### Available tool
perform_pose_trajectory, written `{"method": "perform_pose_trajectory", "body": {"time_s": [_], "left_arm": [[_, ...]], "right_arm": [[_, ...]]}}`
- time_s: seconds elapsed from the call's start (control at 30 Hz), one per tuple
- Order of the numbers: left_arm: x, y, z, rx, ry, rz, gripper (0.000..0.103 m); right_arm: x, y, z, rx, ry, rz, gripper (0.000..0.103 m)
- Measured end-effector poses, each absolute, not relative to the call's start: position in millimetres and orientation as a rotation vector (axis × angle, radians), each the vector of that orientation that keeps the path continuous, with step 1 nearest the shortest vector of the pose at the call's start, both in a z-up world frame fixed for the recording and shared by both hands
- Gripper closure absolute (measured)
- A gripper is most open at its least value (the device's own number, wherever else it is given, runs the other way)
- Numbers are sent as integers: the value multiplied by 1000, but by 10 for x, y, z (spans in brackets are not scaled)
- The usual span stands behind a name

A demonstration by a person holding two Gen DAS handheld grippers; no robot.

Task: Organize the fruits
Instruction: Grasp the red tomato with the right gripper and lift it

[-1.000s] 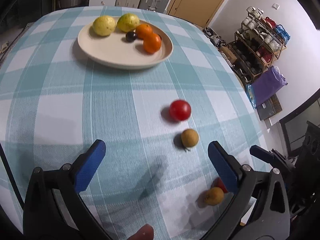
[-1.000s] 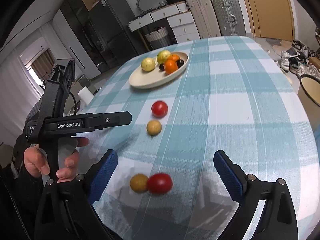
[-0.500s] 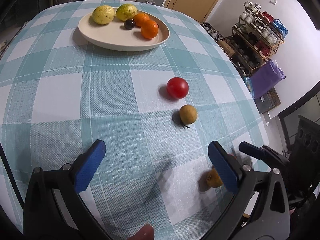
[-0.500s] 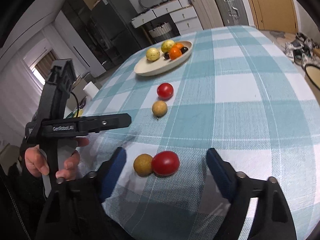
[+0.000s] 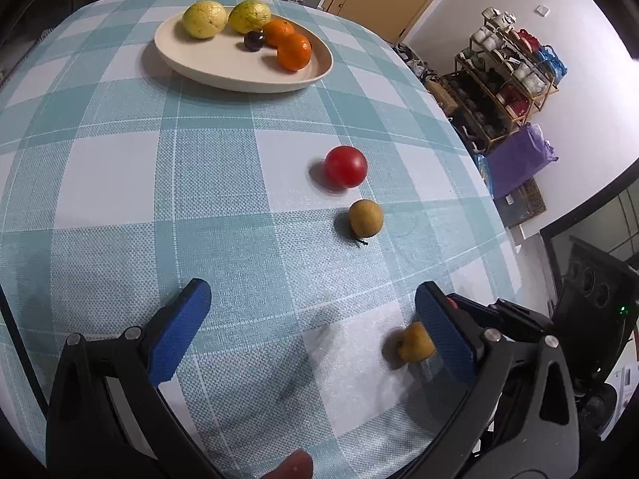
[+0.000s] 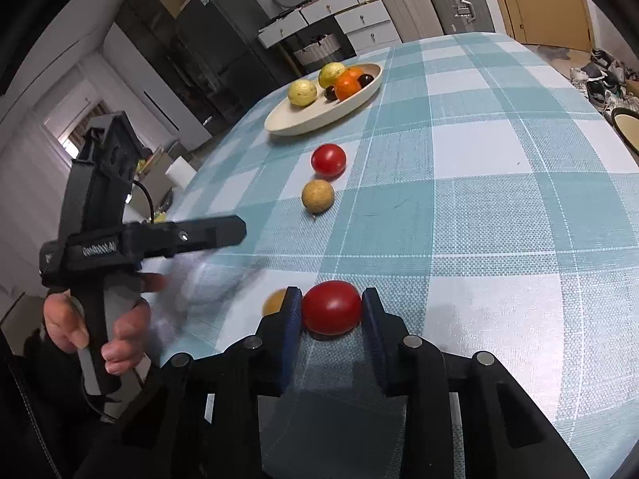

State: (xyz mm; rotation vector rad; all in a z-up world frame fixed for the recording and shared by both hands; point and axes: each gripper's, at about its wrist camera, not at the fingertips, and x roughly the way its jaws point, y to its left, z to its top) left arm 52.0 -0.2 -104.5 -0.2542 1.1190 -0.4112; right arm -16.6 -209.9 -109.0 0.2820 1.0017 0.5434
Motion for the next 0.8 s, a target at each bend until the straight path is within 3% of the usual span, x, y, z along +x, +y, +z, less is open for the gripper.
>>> {"method": "perform_pose_trajectory", "body": {"time_s": [0.8], "left_arm": [[326,-380,-1079,-218,1170,-559,2]], "right_arm": [[-134,-2355,-1009,364,951,502,72]]}}
